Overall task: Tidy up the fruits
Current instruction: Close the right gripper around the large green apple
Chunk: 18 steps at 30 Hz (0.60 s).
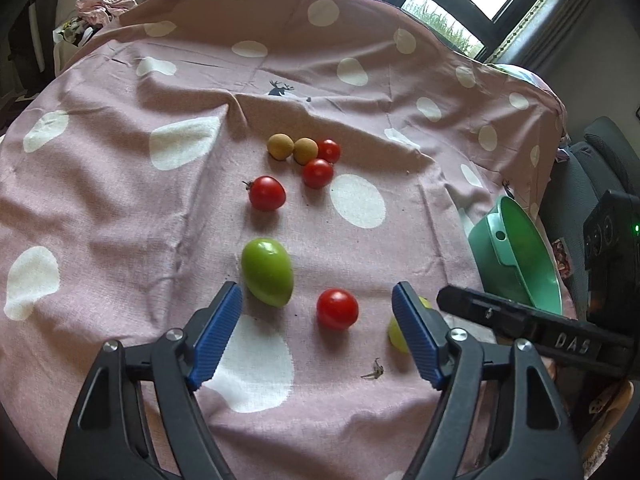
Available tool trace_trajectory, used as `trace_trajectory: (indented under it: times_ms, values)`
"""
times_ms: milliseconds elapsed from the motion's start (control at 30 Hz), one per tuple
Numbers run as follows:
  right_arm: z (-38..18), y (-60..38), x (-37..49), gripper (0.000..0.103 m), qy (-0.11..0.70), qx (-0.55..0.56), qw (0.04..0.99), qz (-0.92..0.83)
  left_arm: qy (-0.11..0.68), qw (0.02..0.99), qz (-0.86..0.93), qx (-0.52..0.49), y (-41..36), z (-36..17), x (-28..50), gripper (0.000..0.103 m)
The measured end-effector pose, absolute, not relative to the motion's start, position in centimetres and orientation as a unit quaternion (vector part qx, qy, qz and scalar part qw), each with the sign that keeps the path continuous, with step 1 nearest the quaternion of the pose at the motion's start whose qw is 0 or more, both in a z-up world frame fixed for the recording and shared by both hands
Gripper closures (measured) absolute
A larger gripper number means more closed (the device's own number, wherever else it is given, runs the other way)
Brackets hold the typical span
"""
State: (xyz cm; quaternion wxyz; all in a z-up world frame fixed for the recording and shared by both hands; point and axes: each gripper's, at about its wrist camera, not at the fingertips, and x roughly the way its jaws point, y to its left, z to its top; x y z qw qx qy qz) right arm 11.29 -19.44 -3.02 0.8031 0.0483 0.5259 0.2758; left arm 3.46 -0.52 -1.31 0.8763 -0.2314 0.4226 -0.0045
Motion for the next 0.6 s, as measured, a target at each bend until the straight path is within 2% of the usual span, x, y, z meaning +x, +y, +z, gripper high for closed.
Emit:
trace_trajectory:
  times_ms: [33, 100, 167, 267, 467, 600]
  values:
    - [-2.6, -19.9, 11.5, 0.048, 0.520, 0.069, 0.806, 0.276, 0.424, 0.875, -0.014, -0.236, -0.8, -1.4, 3.6, 0.030]
    - [-2.1, -20.4, 12.1, 0.047, 0.507, 0.105, 0.808, 0.283, 0.429, 0.869, -0.035, -0.245, -1.5, -1.6, 3.8, 0.038]
    - [-2.0, -20.4, 12.3, 0.047, 0.502, 0.115, 0.809, 0.282, 0.435, 0.864, -0.059, -0.247, -2.5, -1.7, 3.9, 0.041]
    - [-2.5, -20.3, 12.2, 0.047, 0.495, 0.126, 0.811, 0.285, 0.440, 0.865, -0.081, -0.226, -4.2, -1.7, 4.0, 0.042]
    - [-4.2, -20.6, 12.4, 0.047, 0.507, 0.137, 0.804, 0.279, 0.465, 0.854, -0.096, -0.213, -6.3, -3.0, 4.6, 0.049]
    - [-5.0, -20.5, 12.5, 0.047, 0.518, 0.147, 0.794, 0.283, 0.474, 0.851, -0.099, -0.205, -6.8, -3.6, 4.8, 0.049]
